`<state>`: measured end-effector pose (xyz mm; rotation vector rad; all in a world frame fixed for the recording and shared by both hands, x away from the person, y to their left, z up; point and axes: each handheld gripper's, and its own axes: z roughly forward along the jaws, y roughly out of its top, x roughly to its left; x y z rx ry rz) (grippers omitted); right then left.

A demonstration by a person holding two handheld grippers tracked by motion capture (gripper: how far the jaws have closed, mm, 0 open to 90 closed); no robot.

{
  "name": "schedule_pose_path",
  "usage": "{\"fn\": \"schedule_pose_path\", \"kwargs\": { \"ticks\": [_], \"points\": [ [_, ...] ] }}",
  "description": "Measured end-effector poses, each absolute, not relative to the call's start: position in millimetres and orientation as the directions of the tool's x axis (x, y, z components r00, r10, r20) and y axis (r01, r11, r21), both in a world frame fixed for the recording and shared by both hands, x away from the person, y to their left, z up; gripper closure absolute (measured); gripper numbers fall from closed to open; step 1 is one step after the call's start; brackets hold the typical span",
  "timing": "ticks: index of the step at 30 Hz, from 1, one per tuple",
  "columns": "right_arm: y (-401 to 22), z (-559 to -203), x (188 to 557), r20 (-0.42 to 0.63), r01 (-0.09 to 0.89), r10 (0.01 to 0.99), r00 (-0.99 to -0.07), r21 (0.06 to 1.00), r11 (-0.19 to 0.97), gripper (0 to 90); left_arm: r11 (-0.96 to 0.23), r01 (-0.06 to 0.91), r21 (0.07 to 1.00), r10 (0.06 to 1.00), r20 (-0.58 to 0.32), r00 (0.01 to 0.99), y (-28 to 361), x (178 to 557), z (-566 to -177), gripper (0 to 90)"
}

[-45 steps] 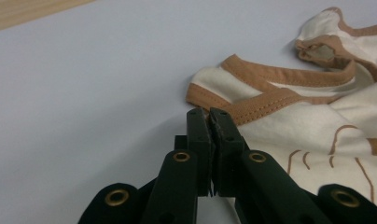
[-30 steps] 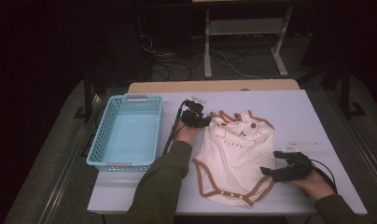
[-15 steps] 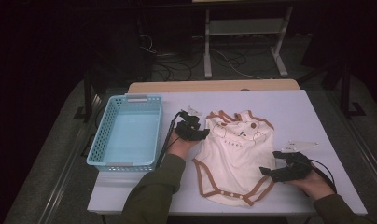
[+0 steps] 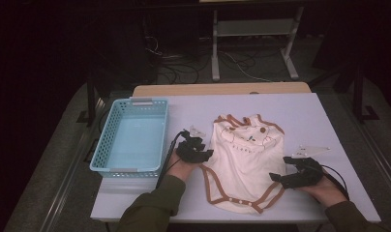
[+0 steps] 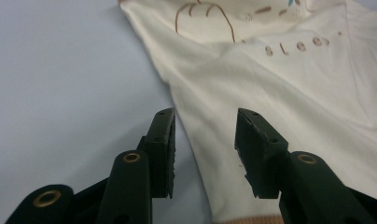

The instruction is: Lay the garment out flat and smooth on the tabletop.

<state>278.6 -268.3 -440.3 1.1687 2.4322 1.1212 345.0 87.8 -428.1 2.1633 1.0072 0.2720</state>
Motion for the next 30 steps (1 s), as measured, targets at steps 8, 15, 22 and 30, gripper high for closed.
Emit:
{"fn": "schedule_pose_path", "kwargs": {
  "ticks": [8,15,22,30],
  "points": [
    [-268.1,-439.8,278.2,0.122,0.572,0.742,-0.659,0.722,0.389,13.2,-0.461,0.573,0.678,0.722,-0.089,0.686,91.5,323.7,-435.0,63.5],
    [-269.1,-439.2,278.5,0.116,0.568,0.74,-0.662,0.722,0.394,13.3,-0.455,0.592,0.665,0.739,-0.088,0.667,99.9,313.9,-438.1,67.3],
    [-268.0,-438.8,278.2,0.117,0.568,0.741,-0.661,0.723,0.393,13.3,-0.442,0.616,0.653,0.734,-0.132,0.666,101.9,313.9,-442.3,74.5],
    [-268.1,-439.0,278.2,0.116,0.569,0.742,-0.66,0.722,0.394,13.3,-0.461,0.608,0.647,0.713,-0.138,0.688,102.4,313.2,-441.0,86.5]
  ]
}}
